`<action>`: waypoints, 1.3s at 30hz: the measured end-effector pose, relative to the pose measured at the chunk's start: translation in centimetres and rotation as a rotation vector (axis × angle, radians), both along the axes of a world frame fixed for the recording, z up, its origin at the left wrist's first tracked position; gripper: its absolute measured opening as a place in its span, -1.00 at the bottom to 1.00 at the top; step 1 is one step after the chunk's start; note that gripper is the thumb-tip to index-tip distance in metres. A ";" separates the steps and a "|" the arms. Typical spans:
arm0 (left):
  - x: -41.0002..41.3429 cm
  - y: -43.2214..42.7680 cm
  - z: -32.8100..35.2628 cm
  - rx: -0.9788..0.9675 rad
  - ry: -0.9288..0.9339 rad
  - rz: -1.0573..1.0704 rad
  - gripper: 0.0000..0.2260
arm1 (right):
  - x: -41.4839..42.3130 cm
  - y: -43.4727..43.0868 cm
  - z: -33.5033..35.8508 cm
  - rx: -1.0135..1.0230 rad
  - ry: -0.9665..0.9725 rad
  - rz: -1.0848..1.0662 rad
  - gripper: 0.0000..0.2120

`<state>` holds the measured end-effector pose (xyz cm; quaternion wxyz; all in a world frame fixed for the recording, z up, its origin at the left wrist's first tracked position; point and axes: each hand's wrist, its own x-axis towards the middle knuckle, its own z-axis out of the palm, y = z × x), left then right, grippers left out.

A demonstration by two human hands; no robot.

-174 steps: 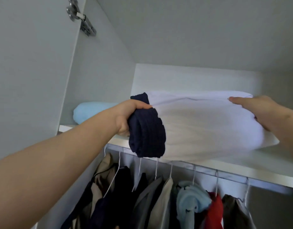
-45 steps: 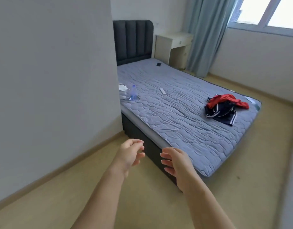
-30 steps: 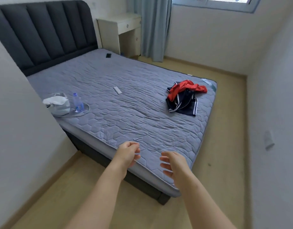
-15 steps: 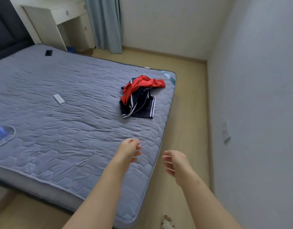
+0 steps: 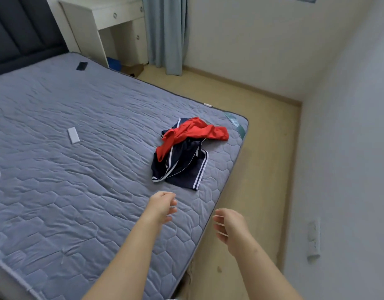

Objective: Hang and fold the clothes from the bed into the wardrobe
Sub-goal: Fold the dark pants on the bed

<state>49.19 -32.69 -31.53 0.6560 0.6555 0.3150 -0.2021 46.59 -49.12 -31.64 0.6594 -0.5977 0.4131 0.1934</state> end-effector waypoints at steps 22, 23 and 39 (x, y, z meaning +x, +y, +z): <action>30.8 -3.3 -5.6 0.012 0.246 0.313 -0.85 | 35.8 -1.7 -5.8 0.007 0.225 0.269 -0.90; 32.2 -3.7 -6.2 0.011 0.260 0.352 -0.85 | 37.5 -2.1 -6.4 -0.009 0.236 0.310 -0.89; 35.5 -12.3 -23.5 -0.204 0.623 1.043 -0.90 | 44.7 -2.2 -23.7 -0.064 0.564 0.749 -0.88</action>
